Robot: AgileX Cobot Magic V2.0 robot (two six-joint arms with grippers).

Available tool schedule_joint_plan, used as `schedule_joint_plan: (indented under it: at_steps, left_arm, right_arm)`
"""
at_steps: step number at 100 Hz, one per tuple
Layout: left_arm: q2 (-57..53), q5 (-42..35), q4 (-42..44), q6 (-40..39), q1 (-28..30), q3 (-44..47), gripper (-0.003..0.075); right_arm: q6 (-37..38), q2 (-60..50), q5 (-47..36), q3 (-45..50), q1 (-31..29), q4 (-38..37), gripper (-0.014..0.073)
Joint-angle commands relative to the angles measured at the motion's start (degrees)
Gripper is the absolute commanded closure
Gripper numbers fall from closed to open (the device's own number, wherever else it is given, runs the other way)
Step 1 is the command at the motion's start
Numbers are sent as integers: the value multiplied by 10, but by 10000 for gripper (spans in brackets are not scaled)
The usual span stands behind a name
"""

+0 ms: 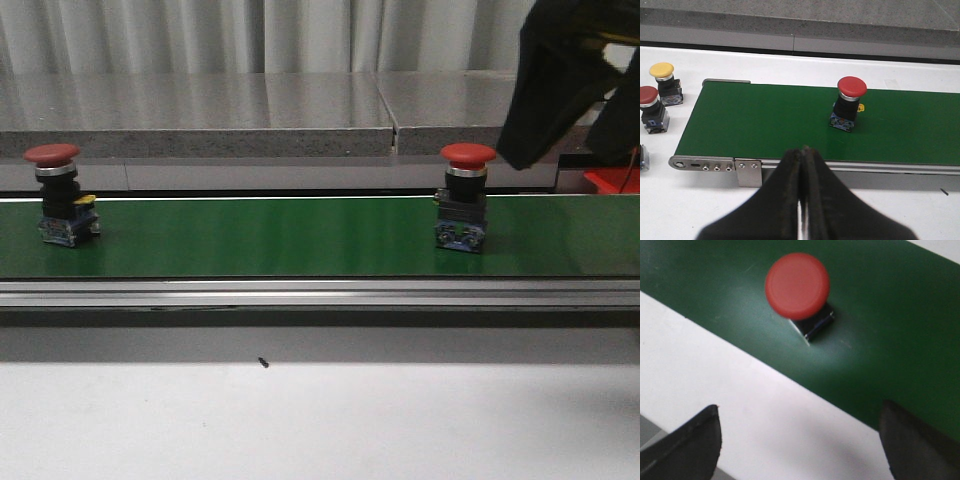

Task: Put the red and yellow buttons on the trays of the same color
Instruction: 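Lower the right gripper onto the first red button on the belt and grasp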

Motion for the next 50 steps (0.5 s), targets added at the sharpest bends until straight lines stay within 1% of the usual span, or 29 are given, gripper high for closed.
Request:
schedule_joint_plan:
  at_steps: [1,29,50]
  left_arm:
    - [3,-47,-1,0,-4,-13,741]
    - [3,-47,-1,0,-4,-13,741]
    - [3,-47,-1,0,-4,-13,741]
  right_arm:
    - [-8,13,-34,-40,2,1,-40]
    - [-8,87,-31,-107,2,-23,-40]
    - [-8,119,-32,-125,2,-28,-40]
